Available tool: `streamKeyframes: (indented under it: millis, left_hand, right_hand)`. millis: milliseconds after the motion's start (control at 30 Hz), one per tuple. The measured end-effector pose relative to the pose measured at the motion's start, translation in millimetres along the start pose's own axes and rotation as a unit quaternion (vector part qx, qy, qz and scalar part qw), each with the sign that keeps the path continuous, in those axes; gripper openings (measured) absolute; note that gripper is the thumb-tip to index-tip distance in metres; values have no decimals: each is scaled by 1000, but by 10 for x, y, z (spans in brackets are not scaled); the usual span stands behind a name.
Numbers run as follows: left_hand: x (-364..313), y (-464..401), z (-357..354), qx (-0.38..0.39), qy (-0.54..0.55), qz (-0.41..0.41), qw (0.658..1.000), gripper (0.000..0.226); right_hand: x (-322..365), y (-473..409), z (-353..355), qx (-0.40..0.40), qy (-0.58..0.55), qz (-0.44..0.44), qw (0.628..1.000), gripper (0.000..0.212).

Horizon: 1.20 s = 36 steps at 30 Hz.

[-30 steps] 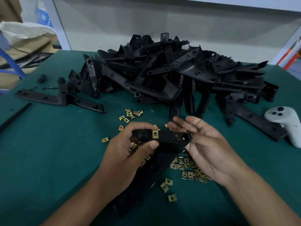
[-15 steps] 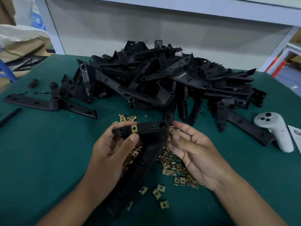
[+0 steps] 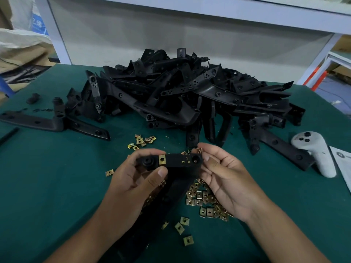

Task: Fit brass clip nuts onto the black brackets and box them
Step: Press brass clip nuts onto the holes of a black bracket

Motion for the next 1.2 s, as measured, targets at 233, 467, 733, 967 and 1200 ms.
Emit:
streamKeyframes:
  millis: [233,467,733,967,1200]
  left_hand:
    - [-4,-6,-49,16,-14,-8,1000,37]
    - [-17,35,-101,63,-103,-29,992,40]
    - [-6,47,-88,67,-173,-52,981,32]
    - [-51,55,-90,60,-193,-67,977,29]
    - [-17,52,-80,75,-214,-65,972,28]
  right_hand:
    - [28,28,-21,-3,63,7,998,29]
    - [75,80,-97,12,63,13,998,17]
    - [92,133,-202,40,141,34,989,14]
    - [36,108,-197,48,162,27,985,10]
    - [7,93,-170,36,188,34,981,5]
Point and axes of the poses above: each hand's wrist, its own y-axis away from the middle knuckle, its own z-axis out of the back of the hand, x = y × z, the point moved 9 cm from there along -y, towards the middle knuckle, and after that the axes turned 9 degrees about -z, right-handed, at the moved point
